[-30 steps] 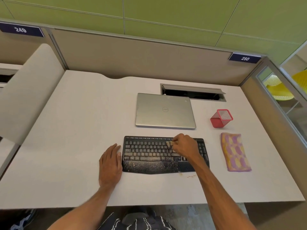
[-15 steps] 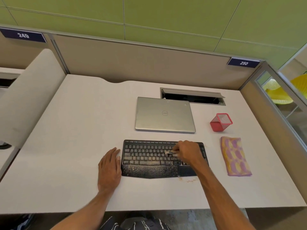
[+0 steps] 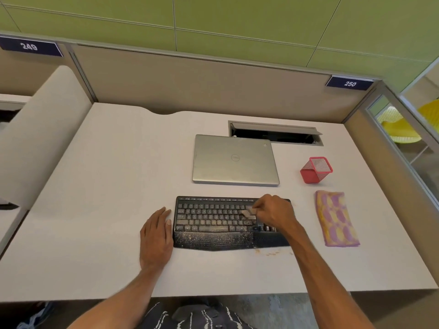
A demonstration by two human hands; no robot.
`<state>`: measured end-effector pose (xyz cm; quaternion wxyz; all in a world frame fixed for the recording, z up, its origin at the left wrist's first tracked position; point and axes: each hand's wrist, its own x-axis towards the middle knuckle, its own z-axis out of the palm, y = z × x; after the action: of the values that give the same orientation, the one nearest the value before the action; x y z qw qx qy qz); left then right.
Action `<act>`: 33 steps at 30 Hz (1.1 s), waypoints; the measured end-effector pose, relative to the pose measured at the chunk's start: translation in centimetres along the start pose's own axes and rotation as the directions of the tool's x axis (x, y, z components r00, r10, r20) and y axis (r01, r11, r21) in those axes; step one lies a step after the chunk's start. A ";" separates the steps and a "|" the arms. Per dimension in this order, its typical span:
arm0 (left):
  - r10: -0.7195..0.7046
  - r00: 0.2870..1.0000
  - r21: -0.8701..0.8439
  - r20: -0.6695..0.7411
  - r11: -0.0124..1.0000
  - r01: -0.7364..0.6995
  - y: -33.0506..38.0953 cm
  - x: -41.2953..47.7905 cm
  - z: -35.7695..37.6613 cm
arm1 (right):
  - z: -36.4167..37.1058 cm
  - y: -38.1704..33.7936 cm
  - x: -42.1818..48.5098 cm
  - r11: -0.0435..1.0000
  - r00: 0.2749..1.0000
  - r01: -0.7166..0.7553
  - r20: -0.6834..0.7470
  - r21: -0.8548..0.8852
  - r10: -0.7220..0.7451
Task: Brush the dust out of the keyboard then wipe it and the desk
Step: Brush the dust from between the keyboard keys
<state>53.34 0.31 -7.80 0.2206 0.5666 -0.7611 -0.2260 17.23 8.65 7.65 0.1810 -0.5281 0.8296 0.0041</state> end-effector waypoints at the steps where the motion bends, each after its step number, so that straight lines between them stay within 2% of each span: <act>1: -0.001 1.000 -0.001 0.001 1.000 0.001 0.0 0.0 0.0 | -0.1 0.0 -0.1 0.999 0.999 -0.024 -0.022 0.026 0.025; 5: -0.001 1.000 -0.001 -0.002 1.000 0.001 0.3 -0.1 0.0 | 0.6 -0.7 -0.4 0.992 0.990 -0.084 -0.104 0.092 0.094; 11: -0.007 1.000 0.002 0.005 1.000 0.007 0.3 -0.1 -0.2 | 1.1 -1.2 -0.3 0.993 0.993 -0.113 0.037 0.028 0.112; 16: -0.006 1.000 0.000 0.005 1.000 0.006 0.3 -0.1 -0.1 | 0.6 -1.1 -0.4 0.990 0.990 -0.125 -0.062 0.062 0.129; 22: -0.002 1.000 0.005 -0.002 1.000 0.002 0.0 0.0 0.2 | 1.0 -1.6 -0.1 0.995 0.992 -0.093 0.083 0.029 0.091; 27: 0.001 1.000 0.003 0.001 1.000 -0.001 -0.2 0.1 0.2 | 0.9 -2.0 0.2 0.994 0.994 -0.105 -0.038 0.027 0.106; 31: 0.005 1.000 0.013 -0.005 1.000 -0.005 -0.3 0.0 0.3 | 1.4 -2.1 0.6 0.996 0.994 -0.087 0.065 -0.021 0.088; 33: 0.005 1.000 0.014 -0.003 1.000 -0.005 -0.3 0.1 0.3 | 0.7 -2.2 0.7 0.996 0.994 -0.079 0.066 -0.039 0.082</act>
<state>53.38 0.17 -8.20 0.2183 0.5667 -0.7636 -0.2194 19.11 7.22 7.17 0.1991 -0.4970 0.8434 0.0442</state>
